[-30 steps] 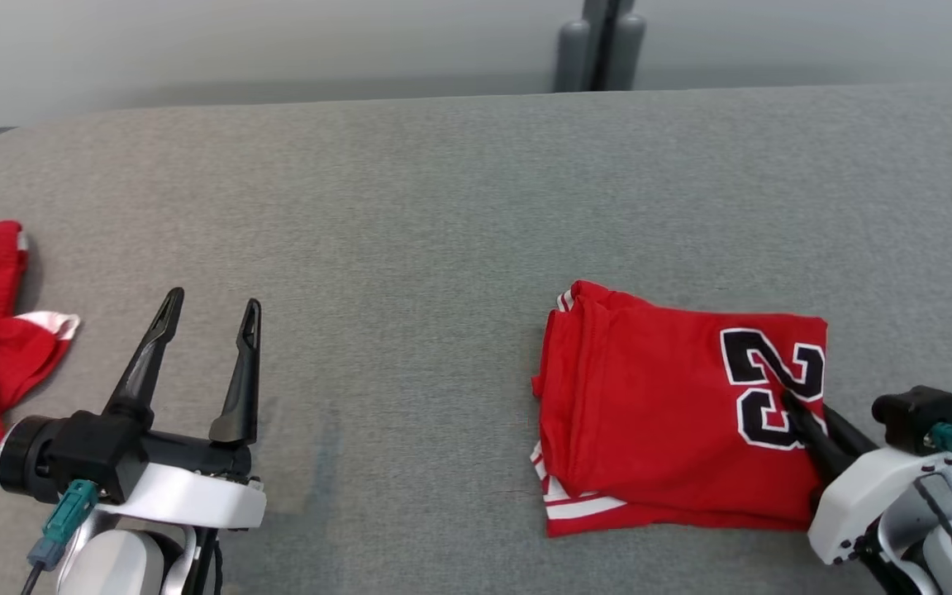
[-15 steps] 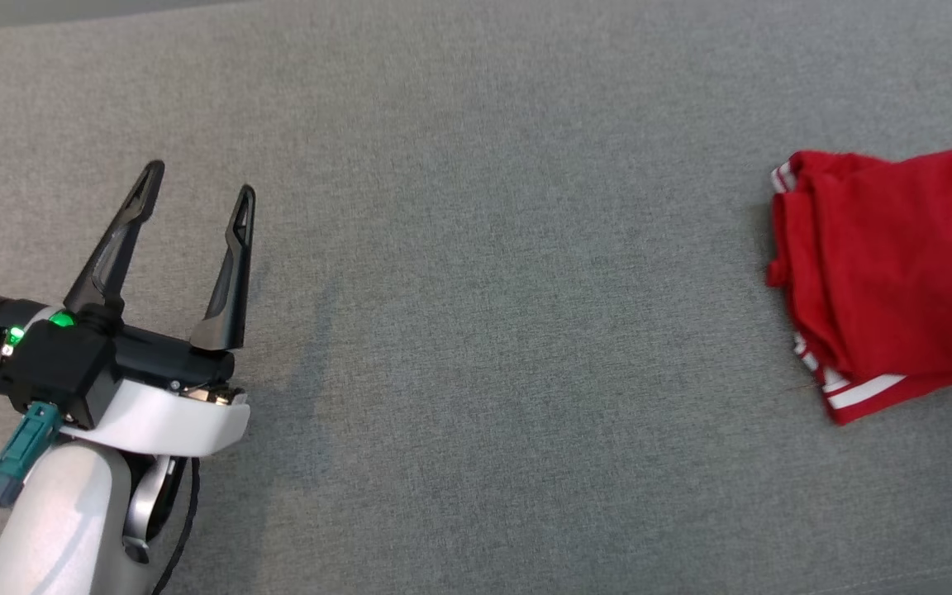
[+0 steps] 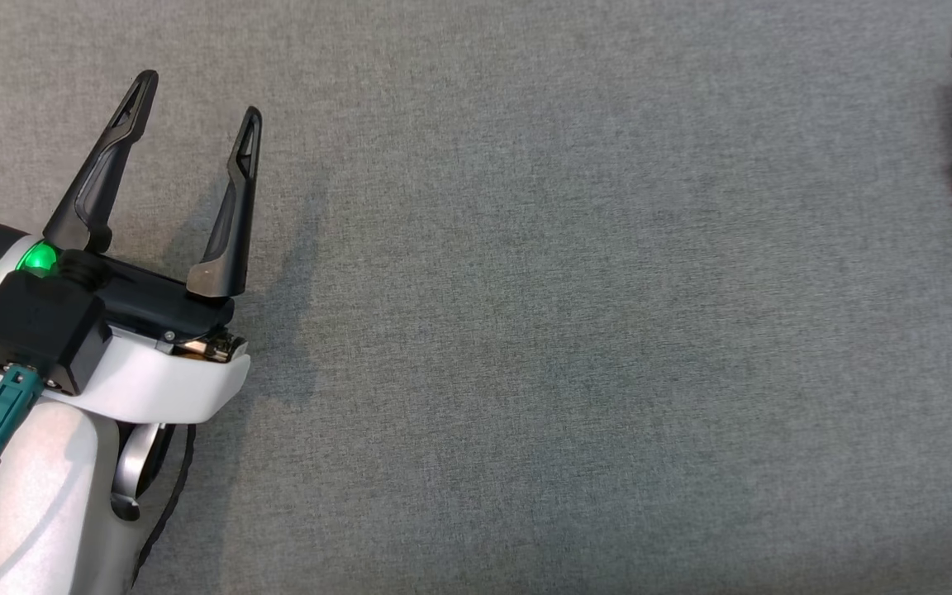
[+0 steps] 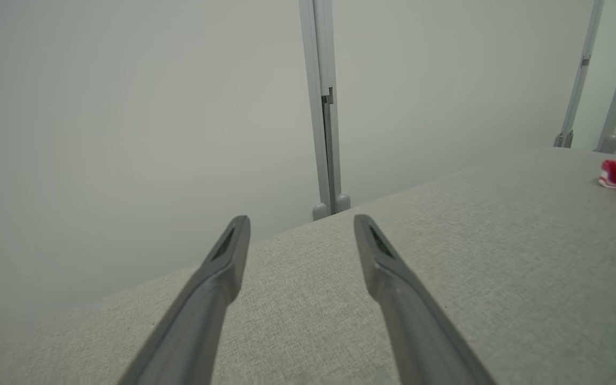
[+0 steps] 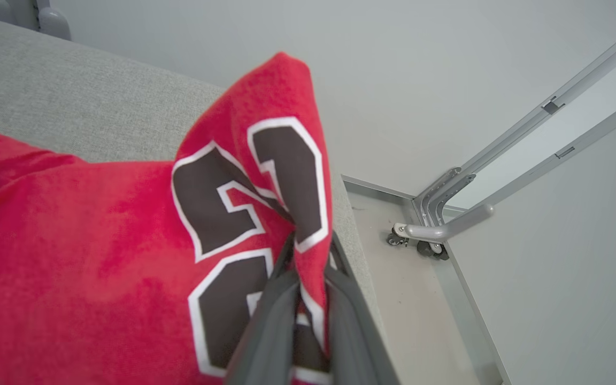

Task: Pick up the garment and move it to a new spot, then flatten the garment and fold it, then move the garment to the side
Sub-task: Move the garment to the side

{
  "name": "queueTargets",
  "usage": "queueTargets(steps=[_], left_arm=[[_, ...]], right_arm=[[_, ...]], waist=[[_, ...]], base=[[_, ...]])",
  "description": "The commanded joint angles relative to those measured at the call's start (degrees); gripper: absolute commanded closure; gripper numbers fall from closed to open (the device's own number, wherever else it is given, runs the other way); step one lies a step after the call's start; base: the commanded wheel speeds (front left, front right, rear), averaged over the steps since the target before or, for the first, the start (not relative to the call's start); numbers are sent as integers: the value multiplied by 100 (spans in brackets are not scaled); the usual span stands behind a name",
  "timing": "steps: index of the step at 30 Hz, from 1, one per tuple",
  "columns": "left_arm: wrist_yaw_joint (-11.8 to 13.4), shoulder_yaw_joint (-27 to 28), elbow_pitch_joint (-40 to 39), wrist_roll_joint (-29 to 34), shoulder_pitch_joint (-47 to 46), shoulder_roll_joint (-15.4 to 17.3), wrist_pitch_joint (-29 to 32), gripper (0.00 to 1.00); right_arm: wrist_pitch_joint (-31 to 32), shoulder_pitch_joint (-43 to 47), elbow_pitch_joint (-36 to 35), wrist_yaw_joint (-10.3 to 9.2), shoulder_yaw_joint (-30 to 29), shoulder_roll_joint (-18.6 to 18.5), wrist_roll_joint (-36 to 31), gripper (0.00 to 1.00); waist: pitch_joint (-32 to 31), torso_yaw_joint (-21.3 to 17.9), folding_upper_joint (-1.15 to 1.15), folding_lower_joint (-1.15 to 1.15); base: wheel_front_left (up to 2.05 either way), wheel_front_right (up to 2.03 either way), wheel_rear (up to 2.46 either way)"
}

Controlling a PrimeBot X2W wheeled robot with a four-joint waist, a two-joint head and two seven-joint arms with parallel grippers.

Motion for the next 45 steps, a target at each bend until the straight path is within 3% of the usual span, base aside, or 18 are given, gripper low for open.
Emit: queueTargets(steps=[1,3,5,8,10,12,20,28,36,40,45], left_arm=[[-5,1,-35,20,-130,29,5,0],[9,3,-54,23,-135,53,27,0],[14,-8,-62,23,-137,65,56,0],[32,-11,-64,20,-120,90,75,0],[36,-10,-59,4,-73,102,83,0],[29,-23,-46,-27,-43,105,101,0],[92,-42,125,-122,183,65,11,0],[338,156,401,-412,886,-84,-156,0],[506,288,590,-661,1463,-238,-277,0],[555,337,701,-764,1637,-312,-345,0],[601,374,828,-855,1791,-381,-396,0]], right_arm=[[-76,-87,88,0,-34,-3,-43,100],[-140,-174,322,-1,-109,13,-113,95],[-206,-250,549,-1,-191,54,-151,100],[-339,-320,733,0,-192,175,-193,63],[-435,-352,789,0,-192,235,-230,53],[-501,-376,859,0,-204,311,-276,0],[-619,-147,473,0,-405,653,-313,0],[-615,962,-1099,0,-985,1873,-340,0],[-616,2048,-2106,0,-834,3017,-531,0],[-616,2360,-2494,0,-711,3430,-718,0],[-546,2597,-2801,0,-551,3625,-830,0]], waist=[[54,11,0,0],[77,-7,0,0],[81,-26,0,0],[51,-77,0,0],[10,-131,0,0],[-37,-164,0,0],[-466,-243,0,0],[-1214,-310,0,0],[-1701,-138,0,0],[-1875,34,0,0],[-2041,199,0,0]], base=[[0,0,0],[0,0,0],[0,0,0],[0,0,0],[0,0,0],[0,0,0],[0,0,0],[0,0,0],[0,0,0],[0,0,0],[0,0,0]])
